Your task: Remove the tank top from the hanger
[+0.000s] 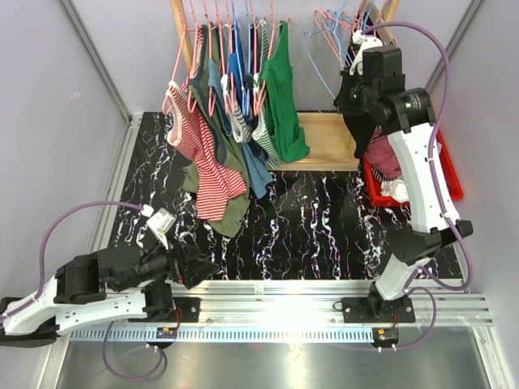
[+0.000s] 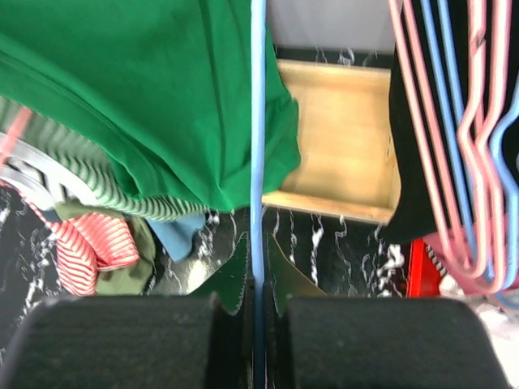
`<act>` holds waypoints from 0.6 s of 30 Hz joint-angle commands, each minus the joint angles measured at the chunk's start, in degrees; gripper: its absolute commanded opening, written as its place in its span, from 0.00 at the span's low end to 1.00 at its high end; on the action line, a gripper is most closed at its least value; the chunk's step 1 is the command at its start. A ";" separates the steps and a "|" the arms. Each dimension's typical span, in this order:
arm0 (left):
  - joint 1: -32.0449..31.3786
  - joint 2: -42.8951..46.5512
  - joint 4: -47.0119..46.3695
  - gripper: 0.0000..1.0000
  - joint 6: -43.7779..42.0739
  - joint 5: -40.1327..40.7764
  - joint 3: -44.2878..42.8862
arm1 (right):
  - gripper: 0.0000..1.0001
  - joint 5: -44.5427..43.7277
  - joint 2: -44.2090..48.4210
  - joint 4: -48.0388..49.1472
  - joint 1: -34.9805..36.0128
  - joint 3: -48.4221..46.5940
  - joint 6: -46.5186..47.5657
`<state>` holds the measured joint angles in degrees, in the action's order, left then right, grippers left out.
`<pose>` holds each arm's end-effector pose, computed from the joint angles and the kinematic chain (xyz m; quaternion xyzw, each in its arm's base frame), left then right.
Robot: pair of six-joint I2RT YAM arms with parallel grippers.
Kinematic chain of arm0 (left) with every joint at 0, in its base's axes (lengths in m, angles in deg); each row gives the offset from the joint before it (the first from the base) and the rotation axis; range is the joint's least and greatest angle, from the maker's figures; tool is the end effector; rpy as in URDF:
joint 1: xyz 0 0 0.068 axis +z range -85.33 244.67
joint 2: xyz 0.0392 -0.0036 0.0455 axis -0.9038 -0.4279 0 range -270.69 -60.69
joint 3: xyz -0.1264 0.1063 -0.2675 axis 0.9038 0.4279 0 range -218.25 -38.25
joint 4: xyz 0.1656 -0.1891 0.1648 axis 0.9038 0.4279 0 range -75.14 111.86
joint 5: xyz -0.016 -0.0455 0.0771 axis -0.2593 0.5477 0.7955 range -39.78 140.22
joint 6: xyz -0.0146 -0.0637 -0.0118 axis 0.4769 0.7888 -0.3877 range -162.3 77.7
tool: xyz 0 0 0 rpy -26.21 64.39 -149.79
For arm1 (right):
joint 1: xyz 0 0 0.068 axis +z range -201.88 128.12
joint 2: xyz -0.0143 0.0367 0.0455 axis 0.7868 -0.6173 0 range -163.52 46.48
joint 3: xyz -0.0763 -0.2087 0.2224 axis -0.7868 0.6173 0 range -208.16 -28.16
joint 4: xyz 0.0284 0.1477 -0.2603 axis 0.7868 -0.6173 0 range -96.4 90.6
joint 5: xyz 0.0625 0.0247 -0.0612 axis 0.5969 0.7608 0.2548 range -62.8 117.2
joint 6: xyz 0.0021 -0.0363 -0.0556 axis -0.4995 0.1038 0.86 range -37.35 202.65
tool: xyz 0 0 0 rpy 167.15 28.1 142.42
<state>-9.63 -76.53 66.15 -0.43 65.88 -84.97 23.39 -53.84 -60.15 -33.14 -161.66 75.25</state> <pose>0.0290 -0.0508 0.3523 0.1525 0.8029 -0.4208 0.3938 0.3742 0.1233 0.5637 -0.0674 0.8522 0.0895 0.5110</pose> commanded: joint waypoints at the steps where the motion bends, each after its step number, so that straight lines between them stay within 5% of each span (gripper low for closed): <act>1: -0.23 0.02 -3.56 0.99 0.32 -0.63 0.14 | 0.01 -1.36 5.11 0.98 -0.20 4.46 -0.42; 2: -0.23 0.19 -3.39 0.99 0.32 -0.63 0.22 | 0.17 -3.37 5.82 1.51 -0.20 5.34 -0.77; 3: -0.14 0.28 -3.30 0.99 0.32 -0.54 0.23 | 0.47 -4.44 6.70 1.69 -0.20 6.83 -0.86; 7: -0.23 0.54 -3.39 0.99 0.41 -0.28 0.40 | 0.86 -7.79 16.16 3.00 -0.20 13.32 -3.14; 11: -0.23 0.37 -3.83 0.99 0.15 0.16 0.75 | 1.00 -5.60 27.69 5.99 -0.20 24.22 -6.13; 18: -0.23 0.54 -4.44 0.99 0.06 0.86 1.36 | 1.00 1.44 45.45 8.54 -0.11 41.09 -9.82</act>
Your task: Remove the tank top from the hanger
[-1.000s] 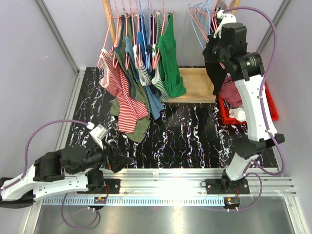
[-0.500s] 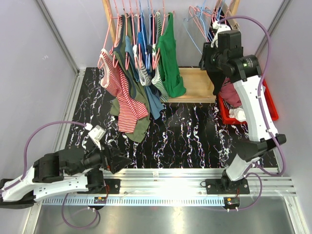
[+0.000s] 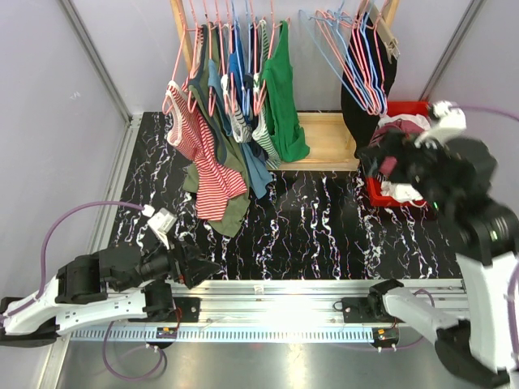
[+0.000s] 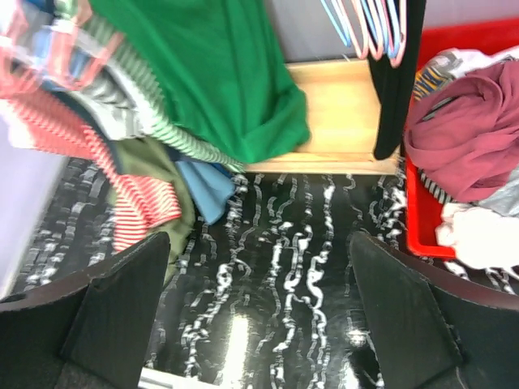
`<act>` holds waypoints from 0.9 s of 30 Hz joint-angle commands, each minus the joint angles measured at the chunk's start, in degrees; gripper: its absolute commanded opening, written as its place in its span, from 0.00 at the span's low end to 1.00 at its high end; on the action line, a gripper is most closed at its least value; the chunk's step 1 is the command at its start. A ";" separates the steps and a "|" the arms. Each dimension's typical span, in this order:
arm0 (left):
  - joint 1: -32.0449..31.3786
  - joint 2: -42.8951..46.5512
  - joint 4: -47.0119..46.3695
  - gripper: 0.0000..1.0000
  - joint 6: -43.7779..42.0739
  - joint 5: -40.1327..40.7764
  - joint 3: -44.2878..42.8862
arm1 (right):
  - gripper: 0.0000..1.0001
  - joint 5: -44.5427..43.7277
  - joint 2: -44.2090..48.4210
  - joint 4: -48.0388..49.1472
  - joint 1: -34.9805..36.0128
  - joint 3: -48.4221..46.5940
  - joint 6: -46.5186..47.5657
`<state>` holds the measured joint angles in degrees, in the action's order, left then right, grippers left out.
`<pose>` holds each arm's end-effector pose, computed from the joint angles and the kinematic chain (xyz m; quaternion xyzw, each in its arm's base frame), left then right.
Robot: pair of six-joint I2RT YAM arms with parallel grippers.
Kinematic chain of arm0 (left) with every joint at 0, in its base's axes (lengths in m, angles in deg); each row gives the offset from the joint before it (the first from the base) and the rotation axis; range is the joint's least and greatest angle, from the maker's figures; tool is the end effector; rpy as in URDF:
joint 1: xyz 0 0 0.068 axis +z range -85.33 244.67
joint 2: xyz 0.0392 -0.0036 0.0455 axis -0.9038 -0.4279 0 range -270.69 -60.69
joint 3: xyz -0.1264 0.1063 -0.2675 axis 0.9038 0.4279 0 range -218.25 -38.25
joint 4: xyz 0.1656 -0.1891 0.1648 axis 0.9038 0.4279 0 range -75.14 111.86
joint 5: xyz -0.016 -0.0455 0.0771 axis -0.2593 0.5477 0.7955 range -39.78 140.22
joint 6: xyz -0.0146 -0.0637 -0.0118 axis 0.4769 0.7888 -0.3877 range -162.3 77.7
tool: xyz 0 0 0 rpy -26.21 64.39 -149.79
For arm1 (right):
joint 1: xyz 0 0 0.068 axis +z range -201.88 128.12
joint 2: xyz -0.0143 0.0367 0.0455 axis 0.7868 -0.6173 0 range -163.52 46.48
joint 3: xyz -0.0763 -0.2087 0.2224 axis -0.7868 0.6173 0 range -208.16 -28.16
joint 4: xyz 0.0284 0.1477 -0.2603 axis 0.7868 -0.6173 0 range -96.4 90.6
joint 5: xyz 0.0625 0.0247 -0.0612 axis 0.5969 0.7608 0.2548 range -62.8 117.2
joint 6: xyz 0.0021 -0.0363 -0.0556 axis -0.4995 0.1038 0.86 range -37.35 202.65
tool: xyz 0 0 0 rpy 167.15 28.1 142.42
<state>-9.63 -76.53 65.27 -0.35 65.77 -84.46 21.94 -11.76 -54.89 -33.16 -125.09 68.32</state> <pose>0.0295 -0.0528 0.3511 0.1516 0.8013 -0.4239 0.3941 0.1583 0.0486 0.5636 -0.0034 0.8024 0.1341 0.5815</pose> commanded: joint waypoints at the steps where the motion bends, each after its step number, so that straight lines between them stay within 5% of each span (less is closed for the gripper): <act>1: -0.23 0.54 -3.65 0.99 0.06 0.89 1.04 | 1.00 2.19 6.18 3.45 -0.09 5.77 -3.33; 12: -0.23 -4.99 -11.03 0.99 -1.79 -1.13 3.06 | 1.00 14.65 17.80 6.88 -0.09 24.40 -6.41; 27: -0.23 -16.41 -18.25 0.99 -4.78 -1.40 0.17 | 1.00 18.18 30.20 7.85 -0.09 28.55 -9.67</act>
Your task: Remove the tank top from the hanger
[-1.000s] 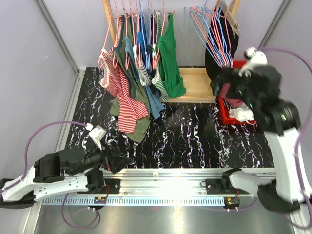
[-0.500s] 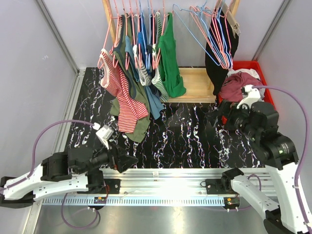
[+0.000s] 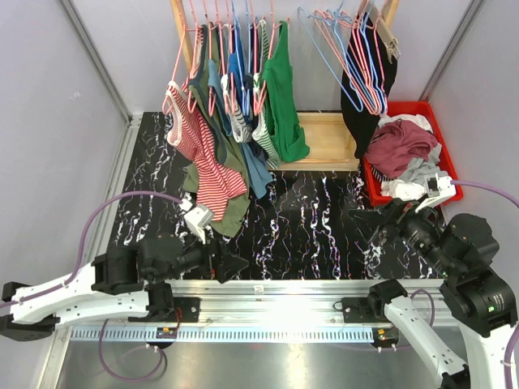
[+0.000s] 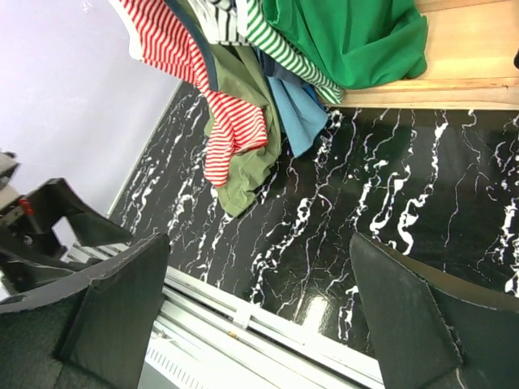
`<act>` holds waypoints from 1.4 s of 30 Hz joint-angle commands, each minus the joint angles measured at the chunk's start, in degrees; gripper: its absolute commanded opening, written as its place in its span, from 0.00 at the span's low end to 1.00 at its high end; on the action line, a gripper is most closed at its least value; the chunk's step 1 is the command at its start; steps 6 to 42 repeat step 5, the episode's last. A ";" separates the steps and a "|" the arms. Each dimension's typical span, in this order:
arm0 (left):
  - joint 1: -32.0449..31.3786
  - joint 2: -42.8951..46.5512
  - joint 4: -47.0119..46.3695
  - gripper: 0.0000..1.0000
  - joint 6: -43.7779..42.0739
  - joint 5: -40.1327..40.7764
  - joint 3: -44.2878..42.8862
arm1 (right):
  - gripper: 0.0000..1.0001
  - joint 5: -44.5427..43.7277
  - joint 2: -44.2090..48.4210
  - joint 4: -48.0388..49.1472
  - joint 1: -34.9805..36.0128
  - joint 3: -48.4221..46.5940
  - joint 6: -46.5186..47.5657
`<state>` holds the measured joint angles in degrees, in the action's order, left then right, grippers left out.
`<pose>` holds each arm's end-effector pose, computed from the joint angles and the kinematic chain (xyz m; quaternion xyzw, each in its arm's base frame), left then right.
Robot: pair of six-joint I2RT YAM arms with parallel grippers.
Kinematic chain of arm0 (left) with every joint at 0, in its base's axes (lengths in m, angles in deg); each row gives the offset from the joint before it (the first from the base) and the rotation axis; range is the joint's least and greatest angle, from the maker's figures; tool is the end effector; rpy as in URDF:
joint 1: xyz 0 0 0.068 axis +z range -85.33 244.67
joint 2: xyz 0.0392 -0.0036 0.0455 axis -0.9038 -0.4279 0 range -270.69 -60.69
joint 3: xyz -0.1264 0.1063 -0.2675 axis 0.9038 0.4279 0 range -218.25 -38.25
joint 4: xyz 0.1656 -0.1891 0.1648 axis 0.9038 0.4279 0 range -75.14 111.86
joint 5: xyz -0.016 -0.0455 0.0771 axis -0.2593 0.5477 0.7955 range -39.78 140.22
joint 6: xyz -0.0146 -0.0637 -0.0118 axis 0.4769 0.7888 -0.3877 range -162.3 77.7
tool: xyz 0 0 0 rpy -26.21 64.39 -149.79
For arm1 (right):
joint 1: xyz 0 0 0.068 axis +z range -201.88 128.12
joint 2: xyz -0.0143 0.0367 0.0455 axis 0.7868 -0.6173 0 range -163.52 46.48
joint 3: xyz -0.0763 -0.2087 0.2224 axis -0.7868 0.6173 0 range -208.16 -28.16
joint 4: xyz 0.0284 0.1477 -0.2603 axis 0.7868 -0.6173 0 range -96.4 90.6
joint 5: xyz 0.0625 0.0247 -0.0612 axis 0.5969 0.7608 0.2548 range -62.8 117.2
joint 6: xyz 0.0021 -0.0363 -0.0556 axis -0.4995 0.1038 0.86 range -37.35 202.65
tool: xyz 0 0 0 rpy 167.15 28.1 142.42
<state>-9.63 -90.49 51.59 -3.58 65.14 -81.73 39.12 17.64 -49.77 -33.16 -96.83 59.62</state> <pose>0.0489 -0.1242 0.3432 0.1845 0.8094 -0.3964 0.3921 0.0497 0.0283 0.4680 -0.0376 0.7668 0.3012 0.5656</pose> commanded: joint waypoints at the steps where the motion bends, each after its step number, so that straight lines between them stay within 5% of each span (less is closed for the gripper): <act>1: -0.14 -4.11 -4.39 0.99 -1.80 -0.85 -2.92 | 1.00 0.65 1.93 3.08 -0.17 0.37 -1.05; 42: -0.23 -7.02 -4.65 0.99 -3.03 -0.94 -4.41 | 1.00 1.18 2.56 3.09 -0.09 0.20 -1.41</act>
